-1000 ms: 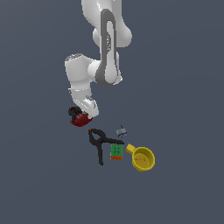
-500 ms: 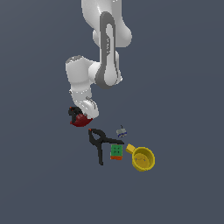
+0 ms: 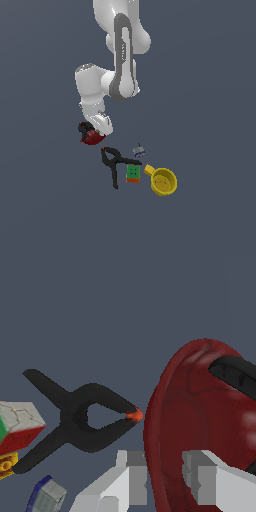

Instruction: Pick up a designated object from a clutter of objects.

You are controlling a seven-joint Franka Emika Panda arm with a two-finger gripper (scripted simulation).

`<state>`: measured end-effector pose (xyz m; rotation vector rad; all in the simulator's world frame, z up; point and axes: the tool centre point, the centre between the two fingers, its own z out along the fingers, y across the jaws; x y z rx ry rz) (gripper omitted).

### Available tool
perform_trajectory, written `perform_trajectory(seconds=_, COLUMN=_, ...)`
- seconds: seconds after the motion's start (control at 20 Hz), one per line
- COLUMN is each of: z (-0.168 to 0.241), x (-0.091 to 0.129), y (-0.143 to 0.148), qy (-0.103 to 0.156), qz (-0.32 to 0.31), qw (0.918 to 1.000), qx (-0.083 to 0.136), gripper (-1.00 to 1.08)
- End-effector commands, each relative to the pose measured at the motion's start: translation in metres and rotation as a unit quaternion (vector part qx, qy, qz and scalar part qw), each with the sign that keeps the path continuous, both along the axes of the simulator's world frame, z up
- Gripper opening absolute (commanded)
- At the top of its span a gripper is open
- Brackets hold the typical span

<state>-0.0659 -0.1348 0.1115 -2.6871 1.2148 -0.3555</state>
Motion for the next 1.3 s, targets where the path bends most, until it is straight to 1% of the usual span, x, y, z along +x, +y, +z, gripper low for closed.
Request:
perform_trajectory(seconds=0.0, z=0.002, x=0.001, y=0.002, qy=-0.001, qz=0.000, qw=1.0000, qx=0.000, gripper=-1.00)
perform_trajectory(seconds=0.3, z=0.010, x=0.004, y=0.010, qy=0.000, qz=0.000, qw=1.0000, qx=0.000, gripper=-1.00)
perform_trajectory(seconds=0.6, z=0.024, x=0.009, y=0.024, qy=0.000, qz=0.000, qw=1.0000, qx=0.000, gripper=-1.00)
perform_trajectory(seconds=1.25, z=0.069, x=0.026, y=0.068, qy=0.000, qz=-0.001, qw=1.0000, qx=-0.002, gripper=-1.00)
